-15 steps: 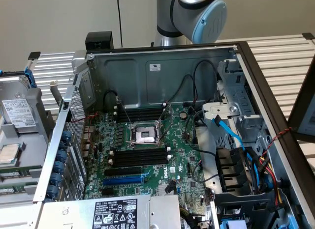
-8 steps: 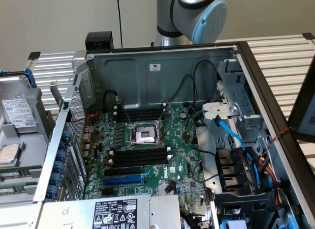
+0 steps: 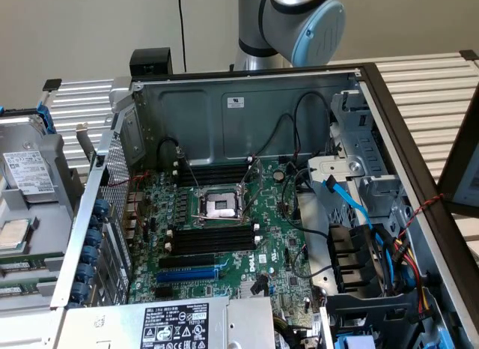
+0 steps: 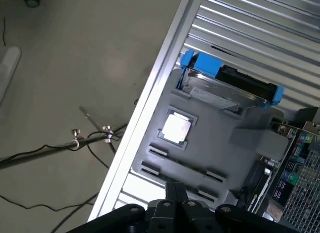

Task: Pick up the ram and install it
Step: 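Pick up the ram and move it above insertion slot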

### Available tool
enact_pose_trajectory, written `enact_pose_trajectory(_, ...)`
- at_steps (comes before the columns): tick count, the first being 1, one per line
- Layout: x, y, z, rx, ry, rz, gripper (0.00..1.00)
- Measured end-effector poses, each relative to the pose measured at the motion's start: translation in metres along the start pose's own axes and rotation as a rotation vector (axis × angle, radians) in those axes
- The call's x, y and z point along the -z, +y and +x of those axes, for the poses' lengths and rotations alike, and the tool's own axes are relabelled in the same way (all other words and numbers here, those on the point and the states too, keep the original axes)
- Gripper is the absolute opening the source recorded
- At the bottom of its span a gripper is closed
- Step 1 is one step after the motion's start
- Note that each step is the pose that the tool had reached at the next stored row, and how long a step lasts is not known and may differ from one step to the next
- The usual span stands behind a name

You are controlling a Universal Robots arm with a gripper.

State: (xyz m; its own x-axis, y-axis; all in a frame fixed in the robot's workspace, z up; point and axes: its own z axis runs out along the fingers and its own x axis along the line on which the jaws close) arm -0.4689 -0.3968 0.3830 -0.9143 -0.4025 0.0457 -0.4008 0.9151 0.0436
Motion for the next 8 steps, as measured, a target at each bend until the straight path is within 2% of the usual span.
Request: enact_pose_trajectory(8,-0.002,-0.0001,-0.0001,0.145,0.006,0.0068,0.11)
